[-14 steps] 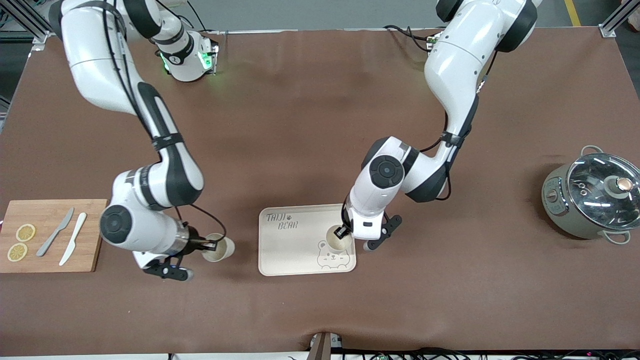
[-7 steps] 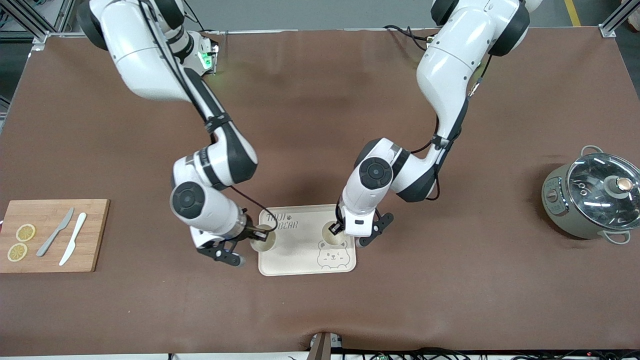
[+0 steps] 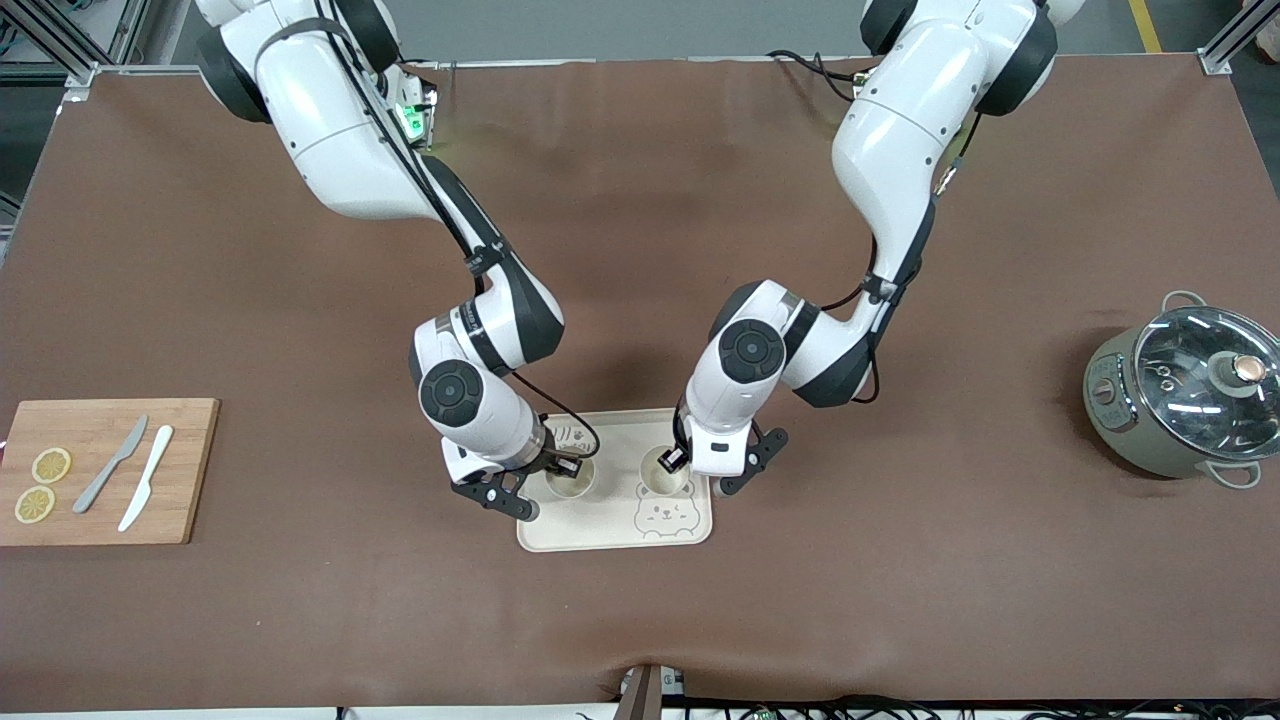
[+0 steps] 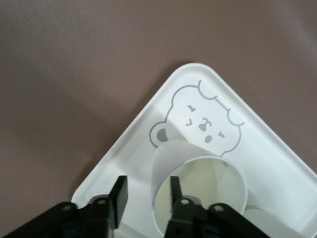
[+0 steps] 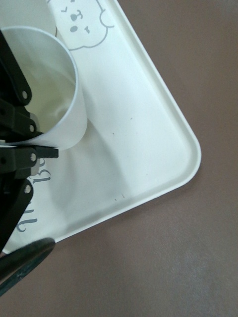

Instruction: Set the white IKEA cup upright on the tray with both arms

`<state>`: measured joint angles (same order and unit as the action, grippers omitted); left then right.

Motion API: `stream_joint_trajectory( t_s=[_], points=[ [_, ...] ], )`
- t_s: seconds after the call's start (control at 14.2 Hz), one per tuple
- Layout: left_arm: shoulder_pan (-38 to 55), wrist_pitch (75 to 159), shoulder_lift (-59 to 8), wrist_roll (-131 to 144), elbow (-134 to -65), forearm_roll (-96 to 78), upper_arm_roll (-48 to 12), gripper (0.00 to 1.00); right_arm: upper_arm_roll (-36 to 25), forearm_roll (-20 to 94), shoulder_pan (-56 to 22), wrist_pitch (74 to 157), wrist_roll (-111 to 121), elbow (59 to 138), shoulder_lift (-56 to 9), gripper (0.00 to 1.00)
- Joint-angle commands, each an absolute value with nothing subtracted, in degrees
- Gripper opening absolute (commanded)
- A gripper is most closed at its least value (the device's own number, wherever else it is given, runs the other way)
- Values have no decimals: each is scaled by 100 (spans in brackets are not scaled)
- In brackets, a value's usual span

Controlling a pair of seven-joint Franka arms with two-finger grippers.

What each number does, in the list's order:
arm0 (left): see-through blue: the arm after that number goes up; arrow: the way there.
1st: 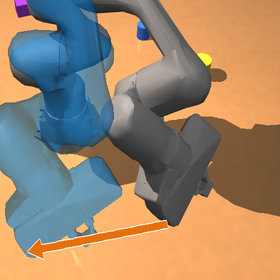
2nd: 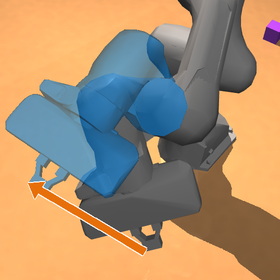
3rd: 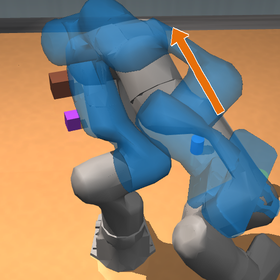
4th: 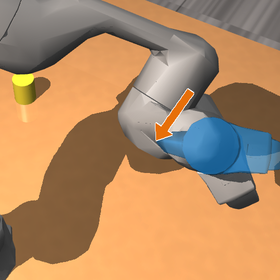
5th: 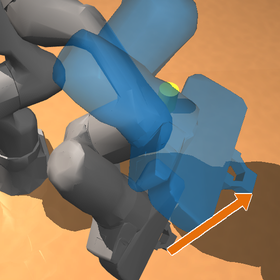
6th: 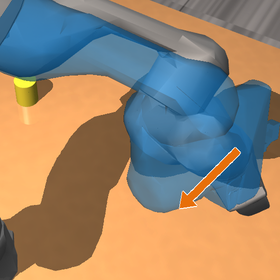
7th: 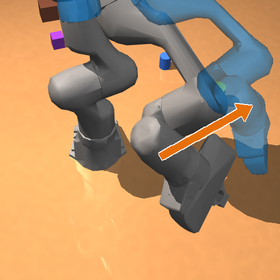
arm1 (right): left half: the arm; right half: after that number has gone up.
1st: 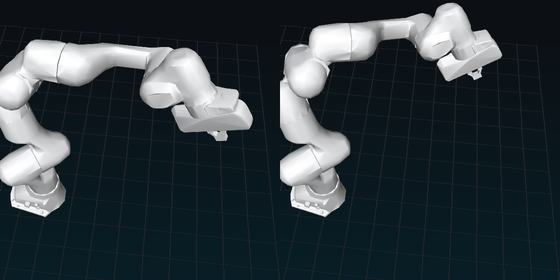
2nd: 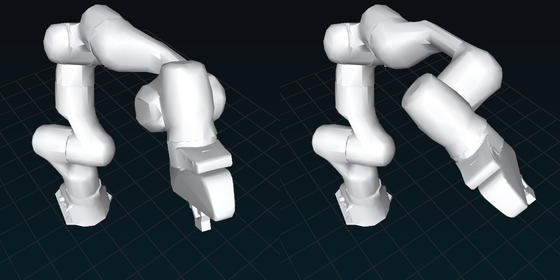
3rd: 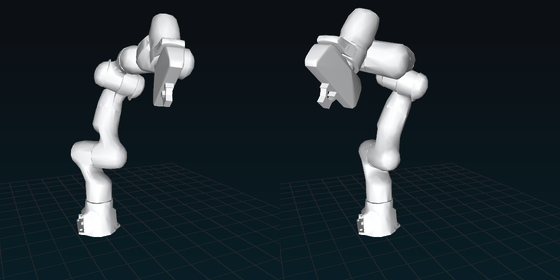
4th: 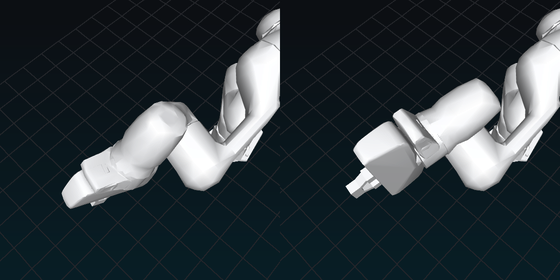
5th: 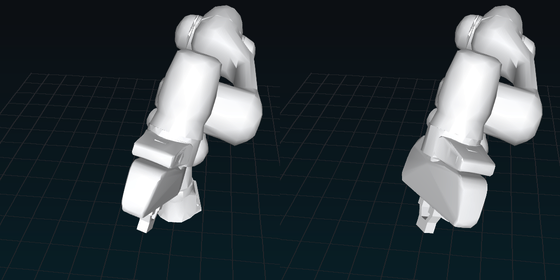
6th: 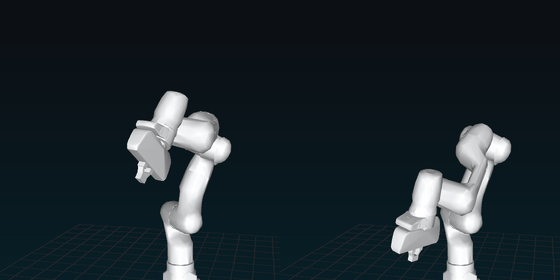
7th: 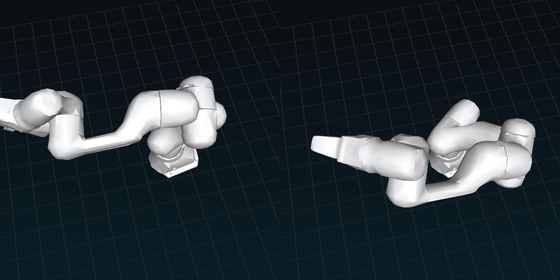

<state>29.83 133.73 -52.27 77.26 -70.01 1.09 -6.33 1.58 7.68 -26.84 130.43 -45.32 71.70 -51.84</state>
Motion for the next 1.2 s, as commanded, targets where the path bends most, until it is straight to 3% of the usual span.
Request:
stream_joint_trajectory(
  t_s=[0.0,0.14,0.28,0.35,0.42,0.49,0.85,1.13],
  points=[
    [2997,13333,-5063,7708,-7014,61,-554,86,105,694,-2760,13139,-4658,7110,-5291,0],
    [2962,13307,-4923,7708,-7014,79,-554,90,105,677,-2769,13236,-4658,7119,-5317,0],
    [2909,13254,-4773,7691,-7022,97,-536,100,105,659,-2769,13245,-4658,7119,-5326,0],
    [2840,13228,-4685,7656,-7040,131,-527,100,105,668,-2760,13245,-4658,7119,-5326,29],
    [2734,13036,-4563,7560,-7066,193,-536,100,105,668,-2760,13245,-4658,7119,-5326,83],
    [2646,12834,-4448,7385,-7066,228,-536,100,105,668,-2760,13245,-4658,7119,-5326,100],
    [2216,11973,-3974,6436,-7119,229,-545,100,105,677,-2663,13053,-4588,7110,-5081,100],
    [1777,11172,-3499,5285,-7259,220,-554,100,79,668,-2611,11684,-4562,7058,-4581,100]
  ],
)
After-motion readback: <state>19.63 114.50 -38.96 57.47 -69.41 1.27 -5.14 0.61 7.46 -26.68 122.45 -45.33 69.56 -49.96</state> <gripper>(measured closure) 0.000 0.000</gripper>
